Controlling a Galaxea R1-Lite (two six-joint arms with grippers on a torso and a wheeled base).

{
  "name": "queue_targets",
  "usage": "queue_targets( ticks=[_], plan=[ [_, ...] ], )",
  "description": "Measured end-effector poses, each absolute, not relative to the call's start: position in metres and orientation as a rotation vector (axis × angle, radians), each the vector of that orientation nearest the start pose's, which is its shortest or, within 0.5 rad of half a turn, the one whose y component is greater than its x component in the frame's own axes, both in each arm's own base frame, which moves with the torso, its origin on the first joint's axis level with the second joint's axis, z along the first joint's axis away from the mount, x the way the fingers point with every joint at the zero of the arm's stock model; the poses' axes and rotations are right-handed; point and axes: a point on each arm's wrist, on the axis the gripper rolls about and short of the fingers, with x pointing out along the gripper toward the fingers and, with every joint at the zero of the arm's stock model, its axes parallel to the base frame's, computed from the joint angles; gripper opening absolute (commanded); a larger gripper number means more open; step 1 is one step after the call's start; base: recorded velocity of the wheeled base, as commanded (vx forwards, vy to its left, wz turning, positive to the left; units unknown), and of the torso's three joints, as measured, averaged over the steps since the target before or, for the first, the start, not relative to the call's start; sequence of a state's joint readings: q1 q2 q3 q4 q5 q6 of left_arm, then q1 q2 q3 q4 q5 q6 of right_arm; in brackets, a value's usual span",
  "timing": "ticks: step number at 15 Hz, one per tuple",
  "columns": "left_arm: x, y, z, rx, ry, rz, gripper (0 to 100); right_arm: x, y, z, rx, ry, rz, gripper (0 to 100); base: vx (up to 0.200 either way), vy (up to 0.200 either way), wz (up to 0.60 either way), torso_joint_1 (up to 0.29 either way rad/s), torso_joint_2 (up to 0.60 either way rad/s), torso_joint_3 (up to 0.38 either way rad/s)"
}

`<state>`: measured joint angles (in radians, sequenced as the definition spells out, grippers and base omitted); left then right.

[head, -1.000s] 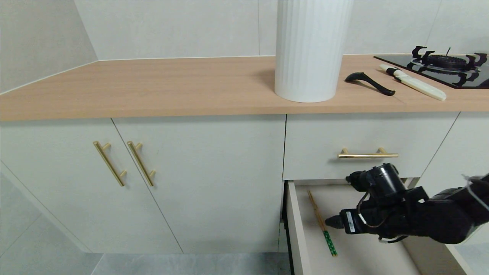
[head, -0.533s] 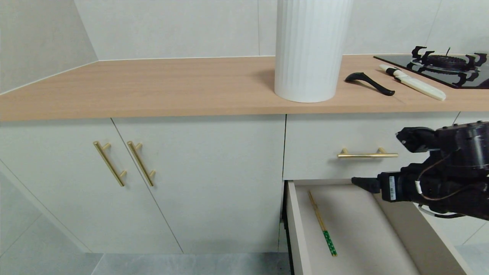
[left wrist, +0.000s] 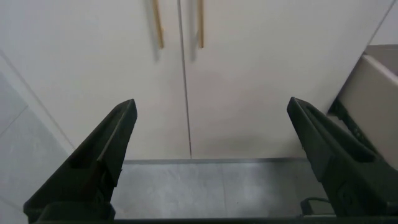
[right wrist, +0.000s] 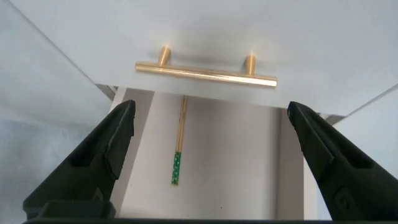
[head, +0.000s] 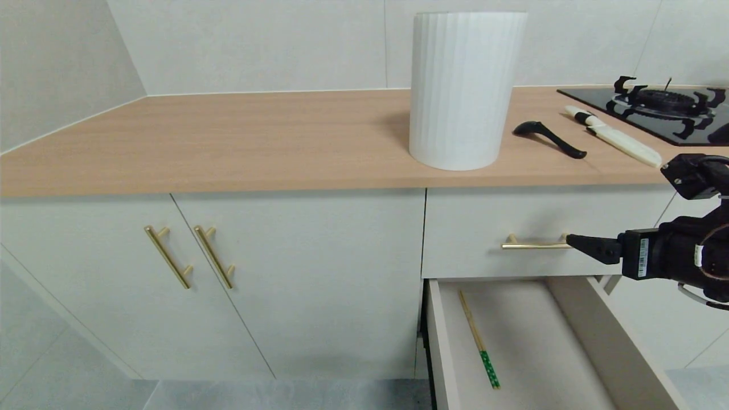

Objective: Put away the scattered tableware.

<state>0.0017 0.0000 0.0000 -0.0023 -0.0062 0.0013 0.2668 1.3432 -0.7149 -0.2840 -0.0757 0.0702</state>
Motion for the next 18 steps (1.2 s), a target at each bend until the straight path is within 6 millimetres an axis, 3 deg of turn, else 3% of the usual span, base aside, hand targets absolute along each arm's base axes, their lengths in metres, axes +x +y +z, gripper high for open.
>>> queue_targets(
  ticks=[13,18],
  plan=[
    [-0.023,0.0,0.076,0.002,0.0,-0.005,100,0.209,0.055,0.21,0.003,0.365,0.177,100,0.0,0.0,0.0,0.193,-0.48,-0.284],
    [-0.023,0.0,0.076,0.002,-0.001,-0.005,100,0.217,0.057,0.201,-0.066,0.397,0.185,100,0.0,0.0,0.0,0.065,-0.15,-0.083]
  ],
)
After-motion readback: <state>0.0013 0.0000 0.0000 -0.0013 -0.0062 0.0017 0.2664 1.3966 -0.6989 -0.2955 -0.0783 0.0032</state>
